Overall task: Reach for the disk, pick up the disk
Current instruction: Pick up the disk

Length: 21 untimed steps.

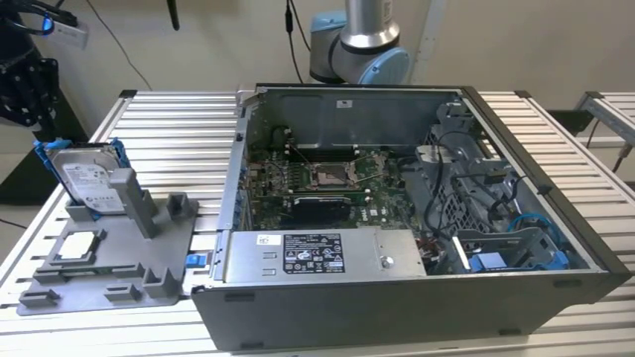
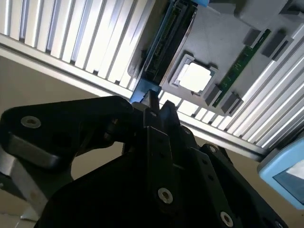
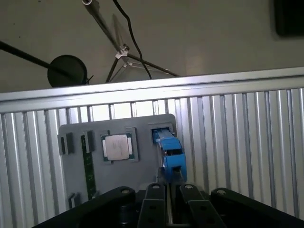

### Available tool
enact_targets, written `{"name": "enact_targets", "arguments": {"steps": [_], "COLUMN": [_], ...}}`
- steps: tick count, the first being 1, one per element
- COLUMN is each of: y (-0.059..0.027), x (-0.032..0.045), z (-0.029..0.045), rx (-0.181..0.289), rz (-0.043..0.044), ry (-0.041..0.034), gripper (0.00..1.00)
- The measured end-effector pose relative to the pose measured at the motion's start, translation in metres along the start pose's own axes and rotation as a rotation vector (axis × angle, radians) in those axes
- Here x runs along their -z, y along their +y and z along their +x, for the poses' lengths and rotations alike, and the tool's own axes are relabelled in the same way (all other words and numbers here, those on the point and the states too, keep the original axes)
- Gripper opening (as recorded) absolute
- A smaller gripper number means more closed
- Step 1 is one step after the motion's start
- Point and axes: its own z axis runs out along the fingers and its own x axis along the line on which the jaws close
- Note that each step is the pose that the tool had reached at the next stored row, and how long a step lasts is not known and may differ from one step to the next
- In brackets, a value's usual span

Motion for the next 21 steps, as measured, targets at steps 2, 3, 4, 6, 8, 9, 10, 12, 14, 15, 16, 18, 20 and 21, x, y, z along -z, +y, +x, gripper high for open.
{"name": "enact_targets", "arguments": {"steps": [2,3,4,6,8,9,10,12,14,15,16,18,20,21], "y": [-0.0001,0.0,0.0,0.0,-0.0002,-0.0003,-0.0003,-0.0004,-0.0006,-0.0007,-0.0007,-0.0009,-0.001,-0.0011], "x": [-0.0004,-0.001,-0.0019,-0.0048,-0.0084,-0.0102,-0.012,-0.0157,-0.0193,-0.0213,-0.023,-0.0267,-0.0303,-0.0321], "z": [-0.0002,-0.0006,-0.0013,-0.0021,-0.0026,-0.0028,-0.0029,-0.003,-0.0032,-0.0033,-0.0034,-0.0037,-0.004,-0.0042], "rx": [0.0,0.0,0.002,0.007,0.012,0.015,0.017,0.022,0.026,0.028,0.03,0.034,0.038,0.04], "rz": [0.0001,0.0002,0.0001,0.0,-0.0001,0.0,0.0,-0.0001,0.0,0.0,0.0,-0.0001,-0.0001,-0.0001], "ry": [-0.0001,-0.0001,0.0001,0.0004,0.0006,0.0007,0.0008,0.0011,0.0011,0.0012,0.0012,0.0014,0.0016,0.0017], "gripper": [1.0,1.0,1.0,1.0,1.0,1.0,1.0,1.0,1.0,1.0,1.0,1.0,1.0,1.0]}}
